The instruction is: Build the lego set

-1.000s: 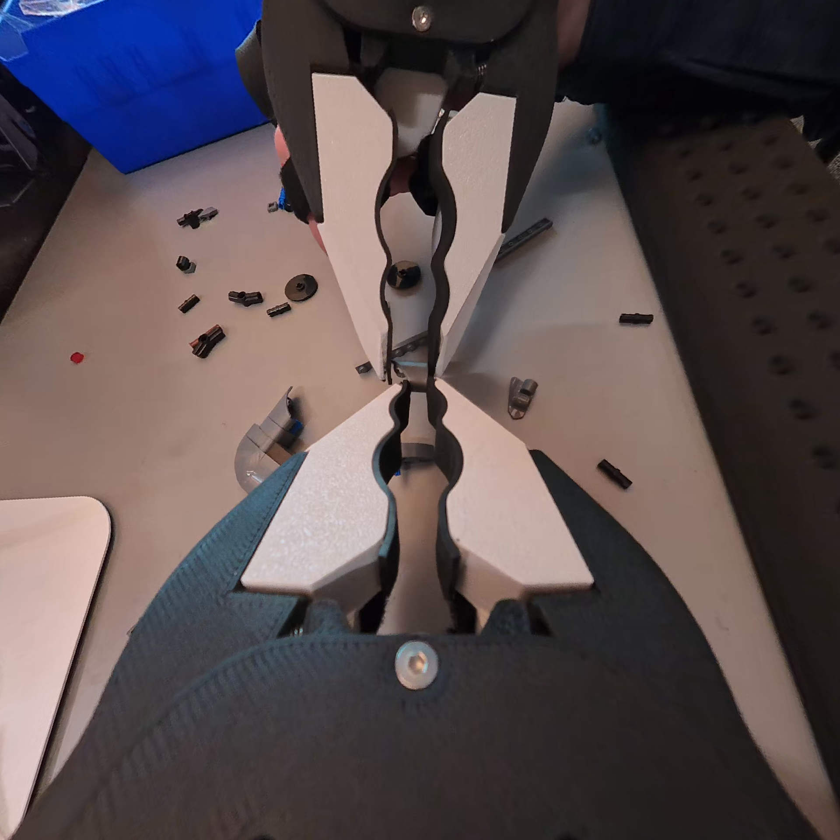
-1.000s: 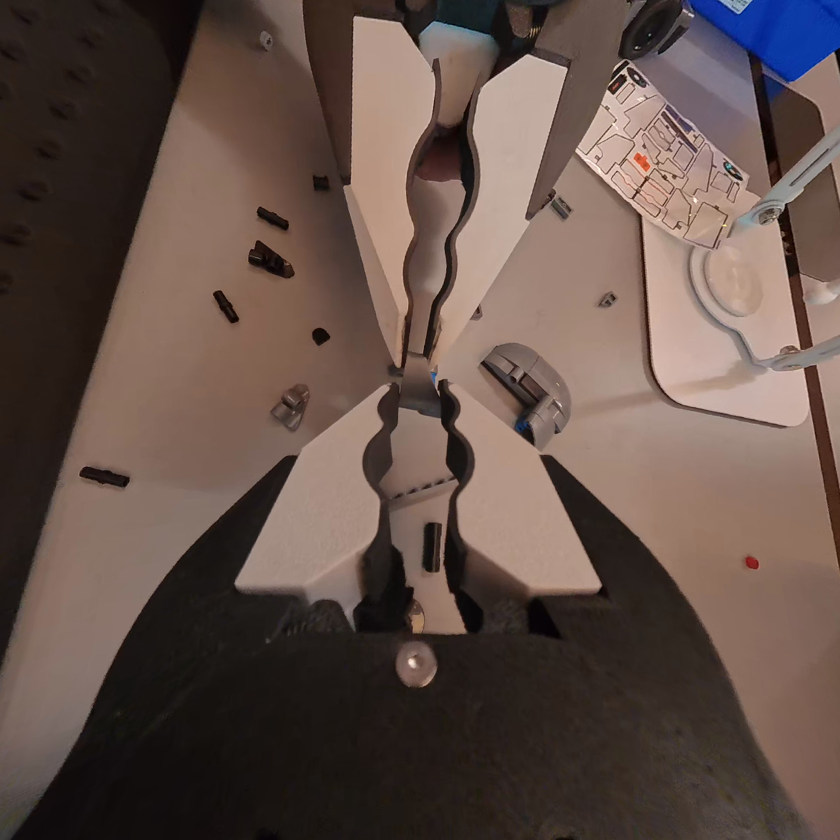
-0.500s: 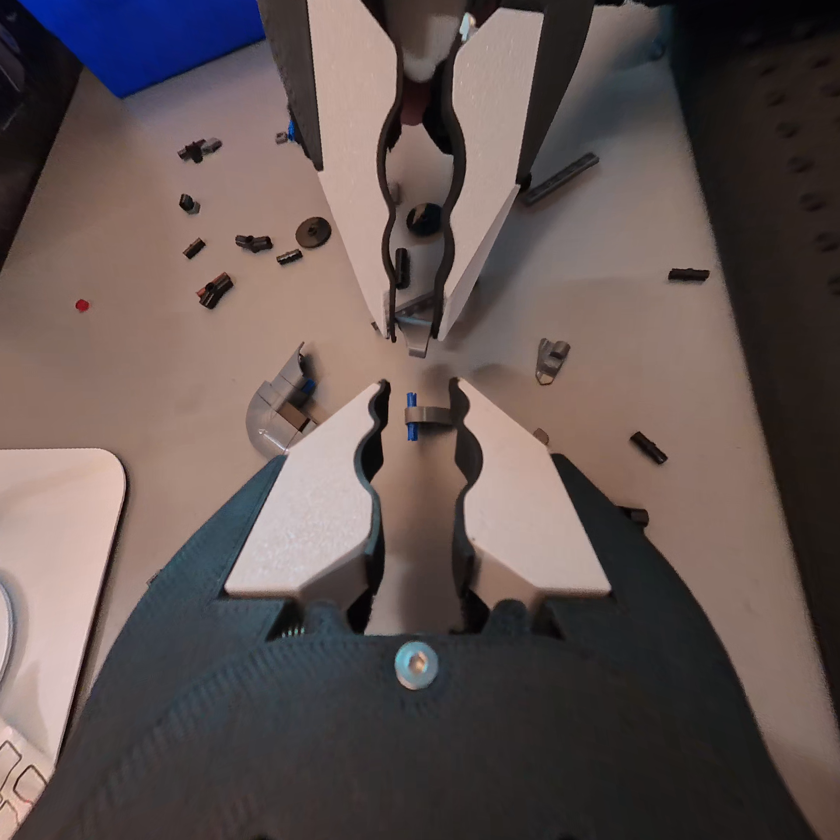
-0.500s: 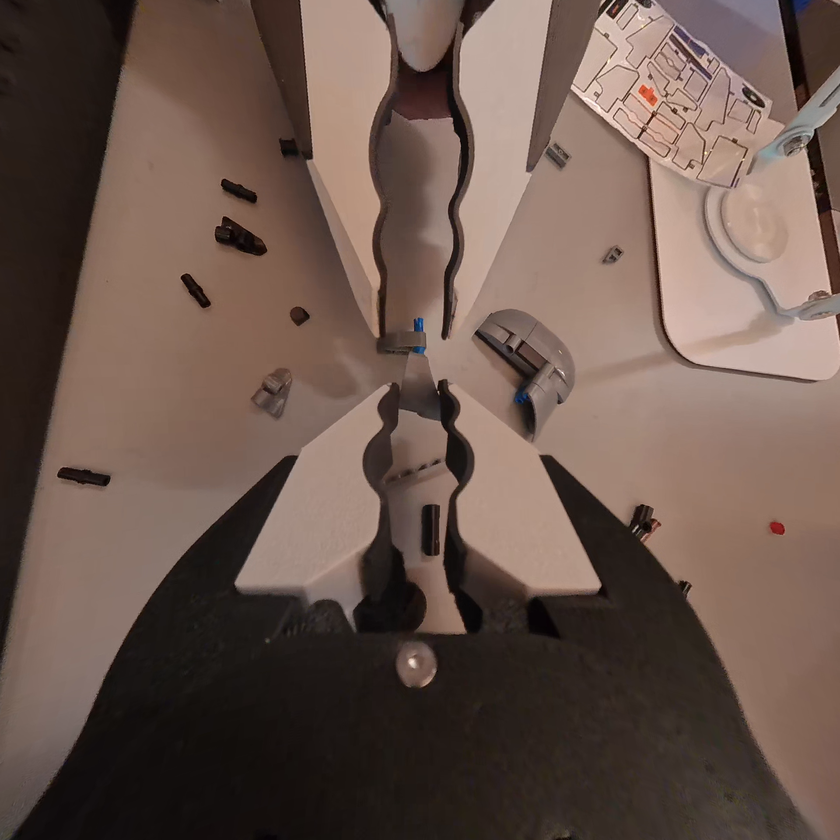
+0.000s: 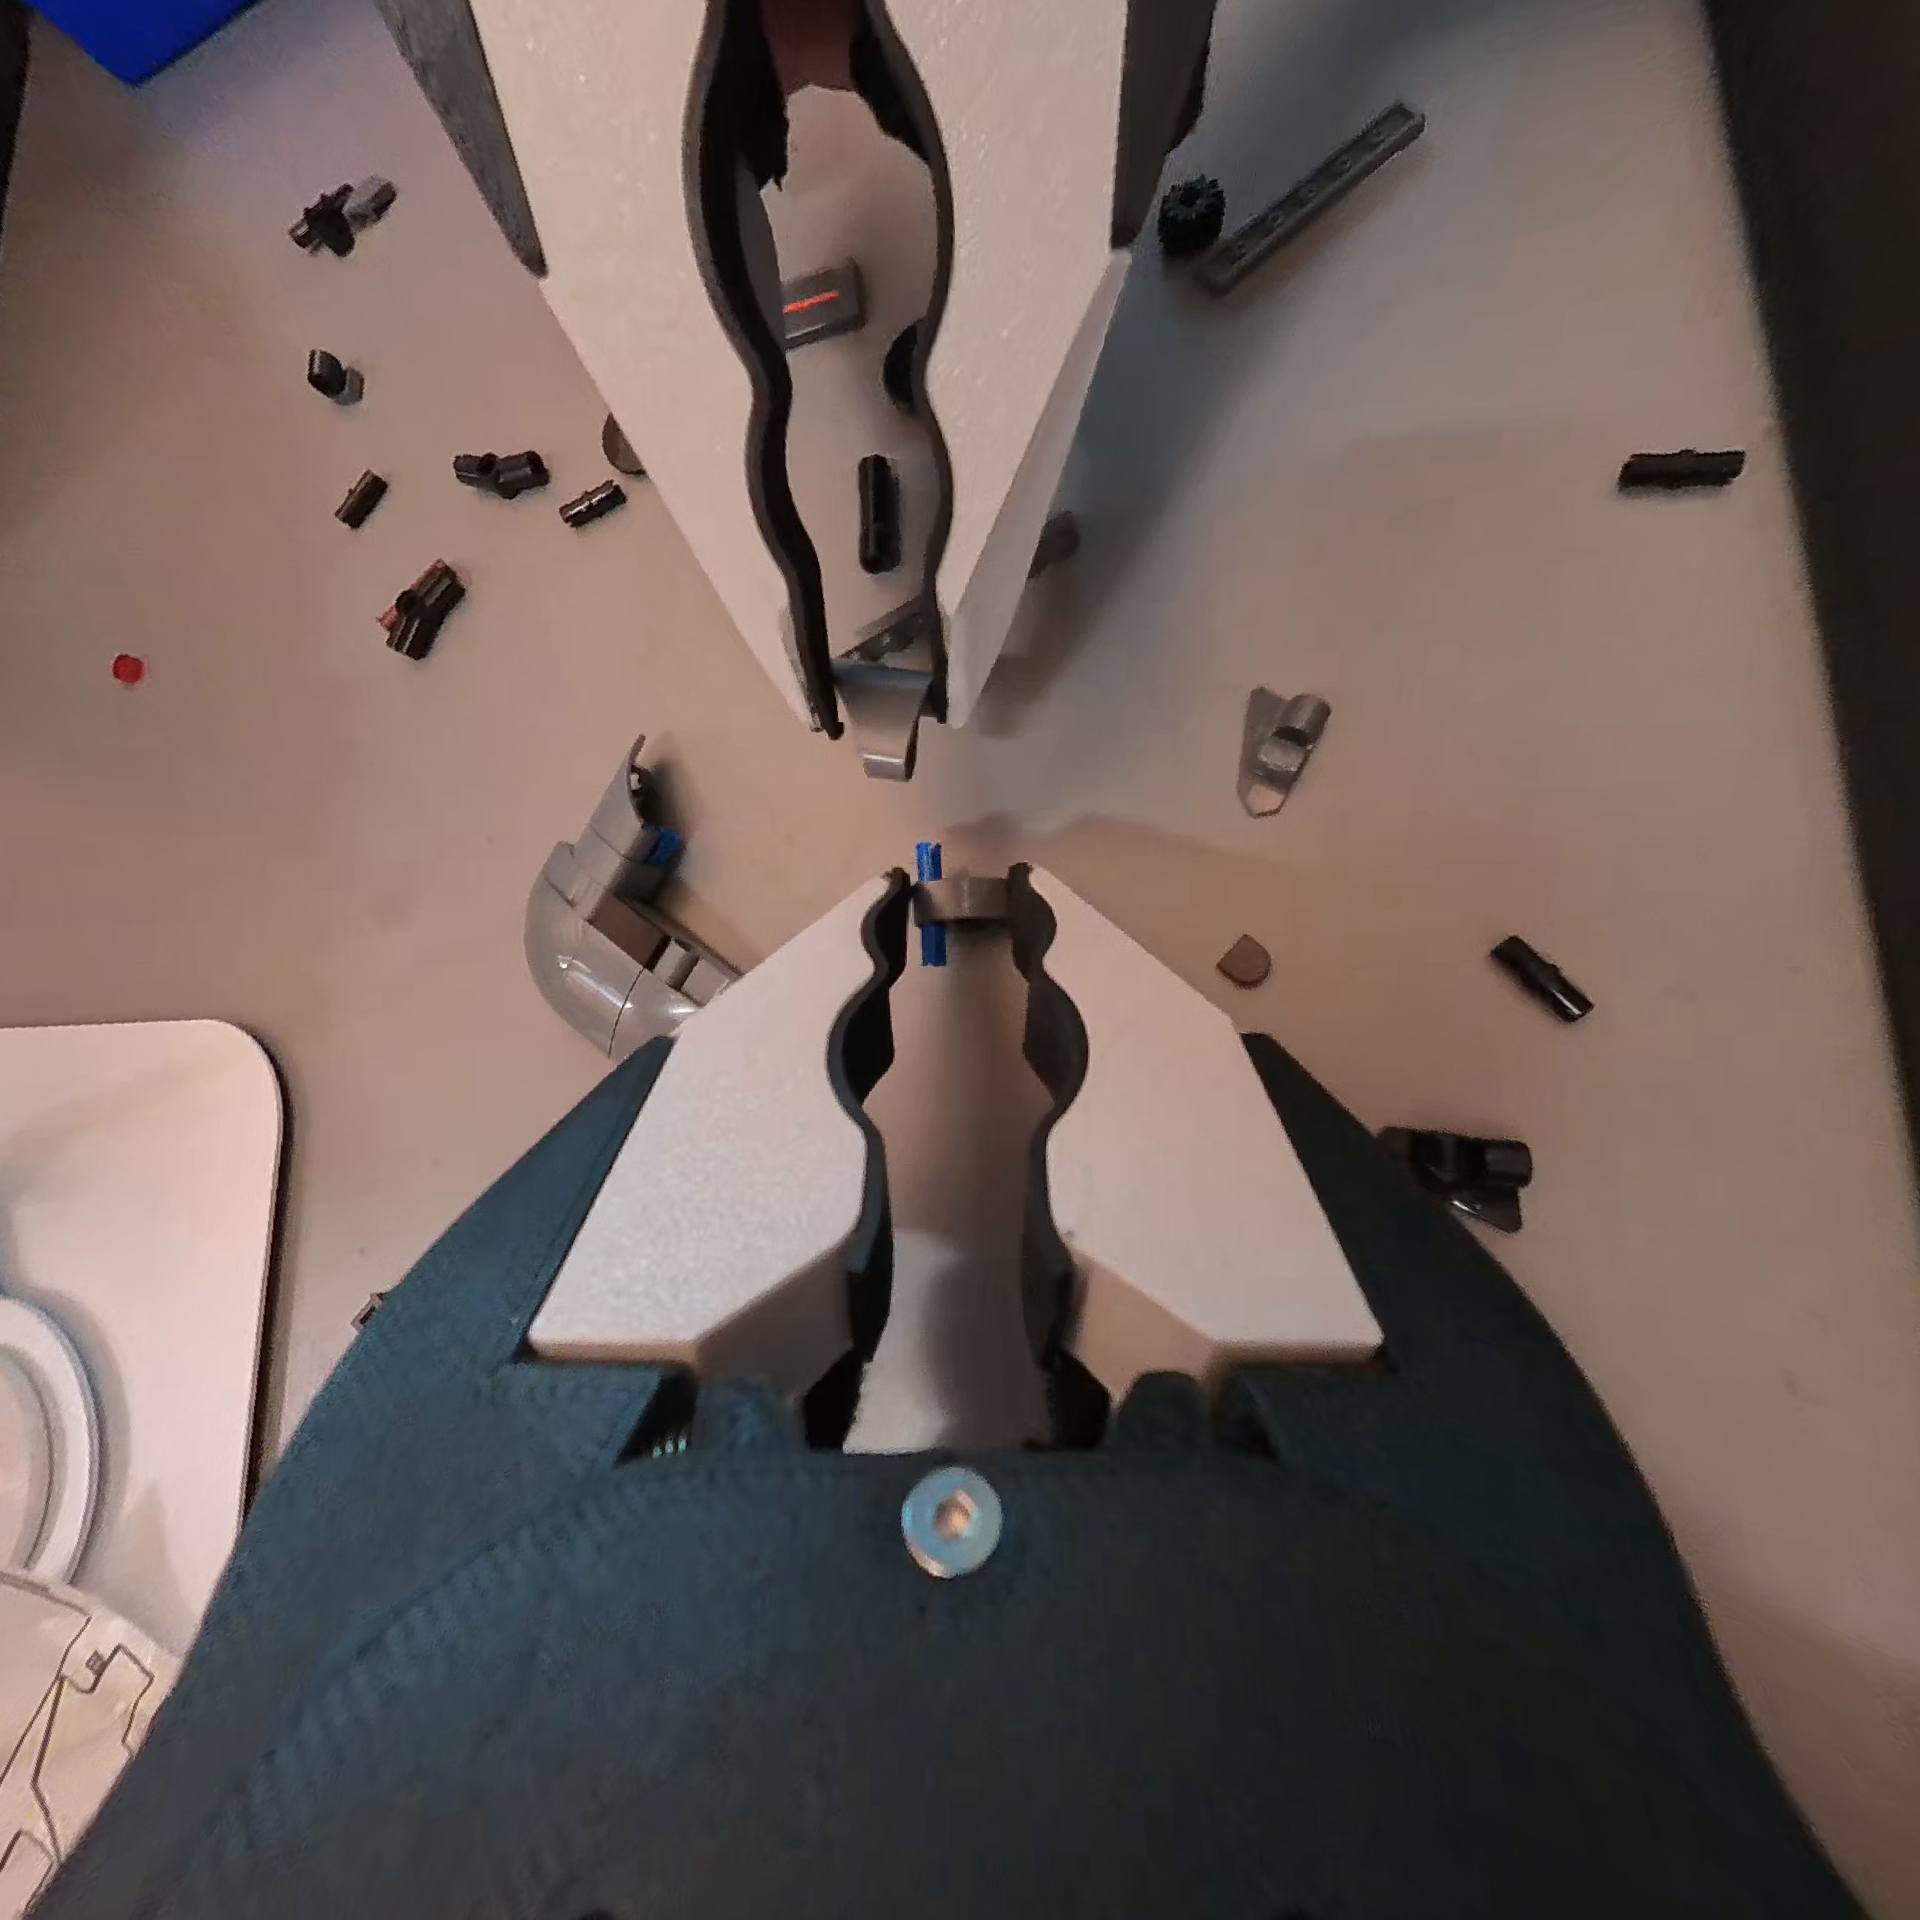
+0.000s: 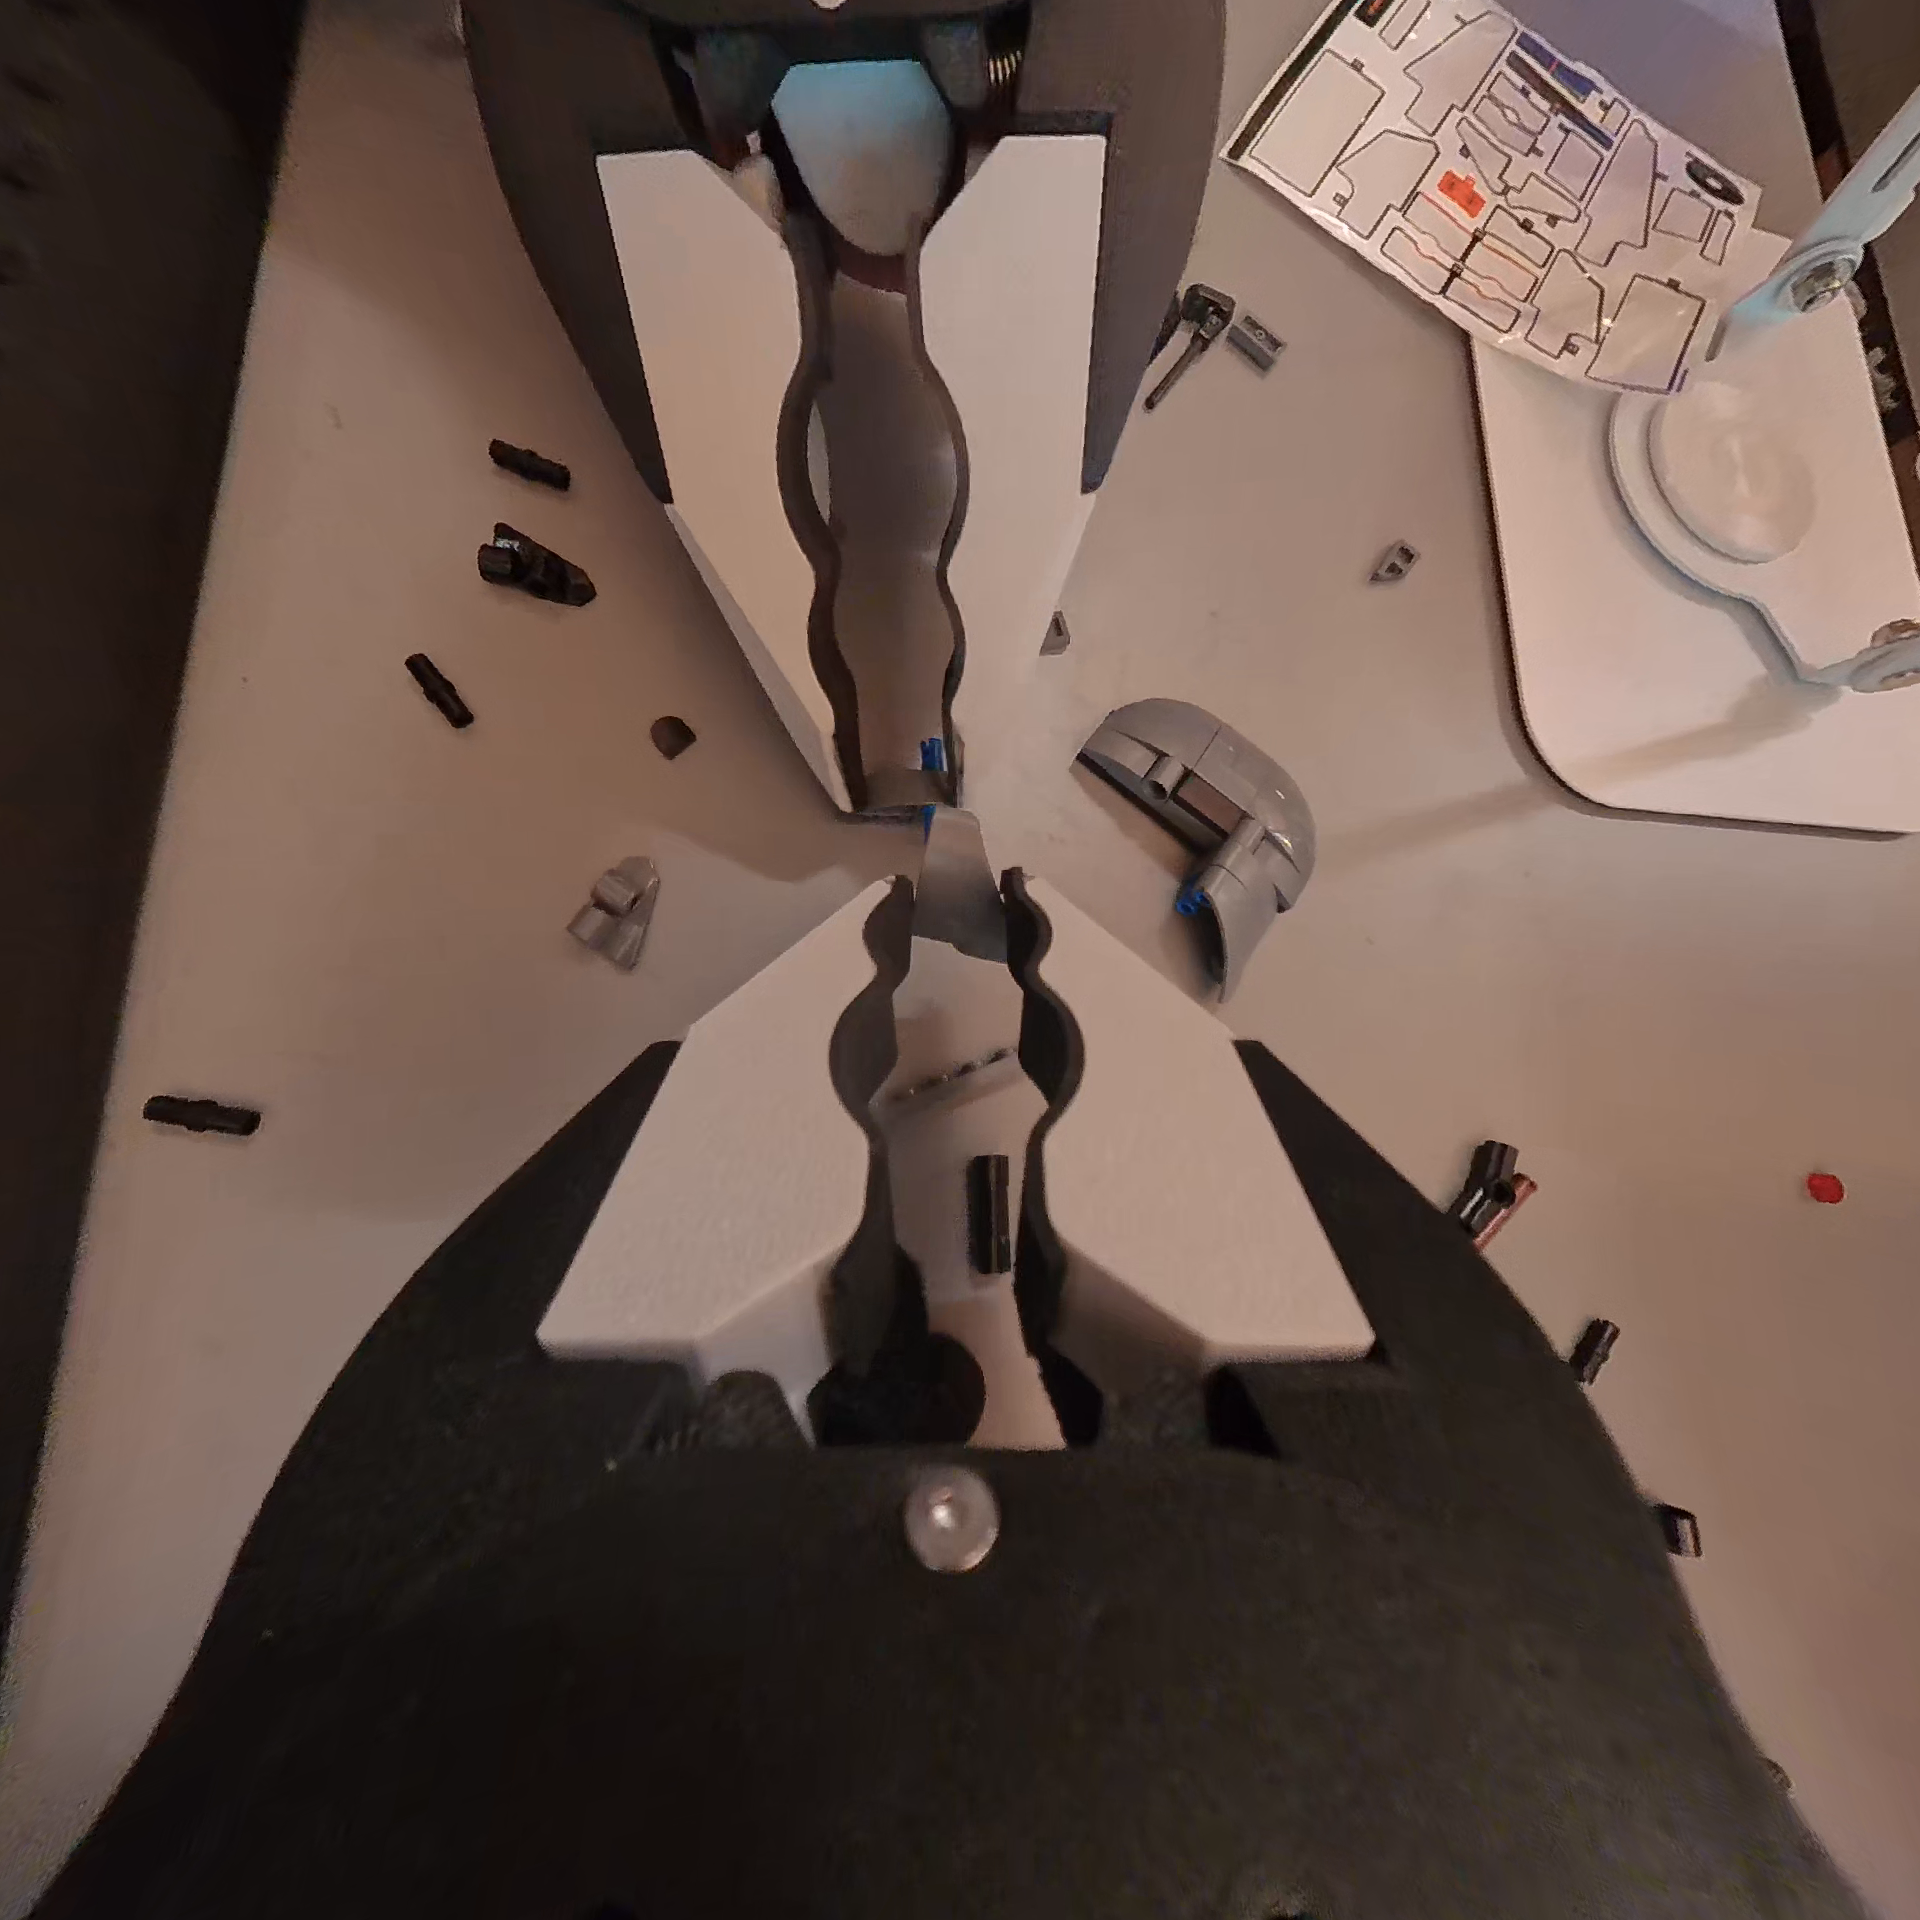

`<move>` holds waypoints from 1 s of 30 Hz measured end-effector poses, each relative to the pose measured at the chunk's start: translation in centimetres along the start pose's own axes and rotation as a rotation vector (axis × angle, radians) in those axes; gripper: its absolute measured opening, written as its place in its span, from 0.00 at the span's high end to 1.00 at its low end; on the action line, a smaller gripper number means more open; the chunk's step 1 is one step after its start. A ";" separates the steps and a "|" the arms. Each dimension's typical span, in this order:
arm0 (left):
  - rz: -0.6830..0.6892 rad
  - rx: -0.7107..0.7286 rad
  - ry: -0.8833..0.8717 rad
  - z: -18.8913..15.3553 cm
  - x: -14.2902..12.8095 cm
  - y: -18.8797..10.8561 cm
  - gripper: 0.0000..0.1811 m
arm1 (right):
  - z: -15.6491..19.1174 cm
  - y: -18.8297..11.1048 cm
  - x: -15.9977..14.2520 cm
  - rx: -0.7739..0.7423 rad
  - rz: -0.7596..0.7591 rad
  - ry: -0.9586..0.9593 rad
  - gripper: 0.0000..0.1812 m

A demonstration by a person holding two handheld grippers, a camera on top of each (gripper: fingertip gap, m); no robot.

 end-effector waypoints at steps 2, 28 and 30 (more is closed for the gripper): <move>-0.005 0.001 -0.004 0.1 0.0 -0.2 0.88 | -0.1 0.0 0.0 -0.004 -0.005 0.006 0.91; 0.016 -0.004 -0.026 -0.1 -0.6 -0.5 0.84 | 0.0 0.6 -0.8 0.003 0.043 0.024 0.91; 0.023 -0.005 -0.024 -0.1 -0.7 -0.4 0.84 | 0.2 0.8 -1.0 0.012 0.059 0.022 0.91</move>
Point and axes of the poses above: each gripper's, where its closed fingertips meet, y out along the fingers, x out of its top, z = x × y across the jaws, the point moved 4 cm from there along -y, back along the fingers, and after that the axes turned 14 degrees about y, right-handed, at the moved point
